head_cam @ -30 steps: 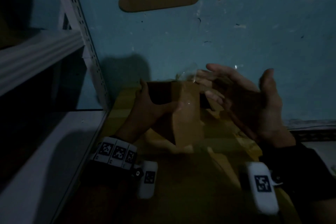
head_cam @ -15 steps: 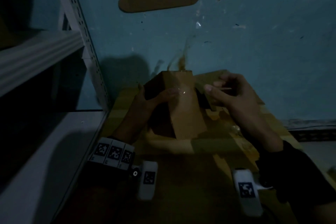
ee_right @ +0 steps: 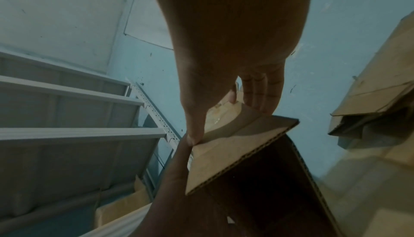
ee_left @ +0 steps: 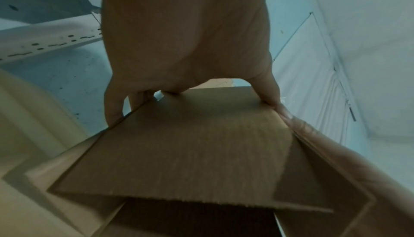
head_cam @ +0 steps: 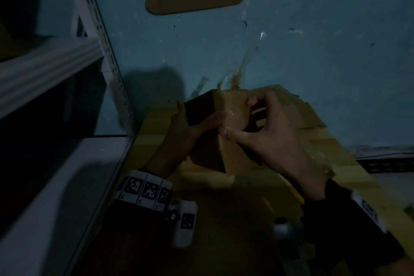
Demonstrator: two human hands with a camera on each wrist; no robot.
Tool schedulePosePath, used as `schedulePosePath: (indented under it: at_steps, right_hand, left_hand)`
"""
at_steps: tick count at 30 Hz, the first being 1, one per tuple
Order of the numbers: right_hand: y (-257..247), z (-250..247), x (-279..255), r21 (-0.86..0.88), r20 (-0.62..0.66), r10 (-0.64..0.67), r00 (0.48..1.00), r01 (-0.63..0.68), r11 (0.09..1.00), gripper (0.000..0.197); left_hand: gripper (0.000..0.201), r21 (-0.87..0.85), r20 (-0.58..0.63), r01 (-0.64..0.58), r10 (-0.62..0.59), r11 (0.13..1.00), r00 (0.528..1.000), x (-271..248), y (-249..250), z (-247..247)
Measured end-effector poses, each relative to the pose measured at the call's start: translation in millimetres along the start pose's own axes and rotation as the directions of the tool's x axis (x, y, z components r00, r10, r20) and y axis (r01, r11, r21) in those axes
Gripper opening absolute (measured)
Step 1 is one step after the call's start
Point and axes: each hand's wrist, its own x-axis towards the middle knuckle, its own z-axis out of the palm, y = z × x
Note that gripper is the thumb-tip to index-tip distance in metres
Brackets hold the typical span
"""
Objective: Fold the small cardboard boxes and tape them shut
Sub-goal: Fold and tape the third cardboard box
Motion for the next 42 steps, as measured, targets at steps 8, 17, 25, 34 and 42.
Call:
schedulePosePath:
  at_steps: [8, 17, 25, 34, 42]
  right_hand:
    - [1, 0, 0, -0.005, -0.020, 0.006, 1.000, -0.006, 1.000, 0.057]
    - [2, -5, 2, -0.110, -0.094, -0.038, 0.995, 0.028, 0.994, 0.045]
    - [10, -9, 6, -0.201, -0.045, -0.241, 0.970, 0.228, 0.953, 0.031]
    - [9, -9, 4, -0.232, 0.016, -0.363, 0.932, 0.356, 0.905, 0.007]
    - [3, -16, 4, -0.348, 0.174, -0.454, 0.874, 0.486, 0.802, 0.007]
  left_hand:
    - [0.136, 0.068, -0.002, 0.002, -0.001, 0.998, 1.000, 5, -7, -1]
    - [0.167, 0.344, -0.015, 0.099, -0.100, 0.934, 0.995, 16, -23, -4]
    - [0.174, 0.386, -0.053, 0.139, -0.128, 0.912, 0.990, 18, -25, -3]
    - [0.161, 0.390, -0.037, 0.121, -0.116, 0.913, 0.993, 19, -28, -4]
    - [0.160, 0.395, -0.039, 0.100, -0.092, 0.913, 0.995, 17, -27, -3]
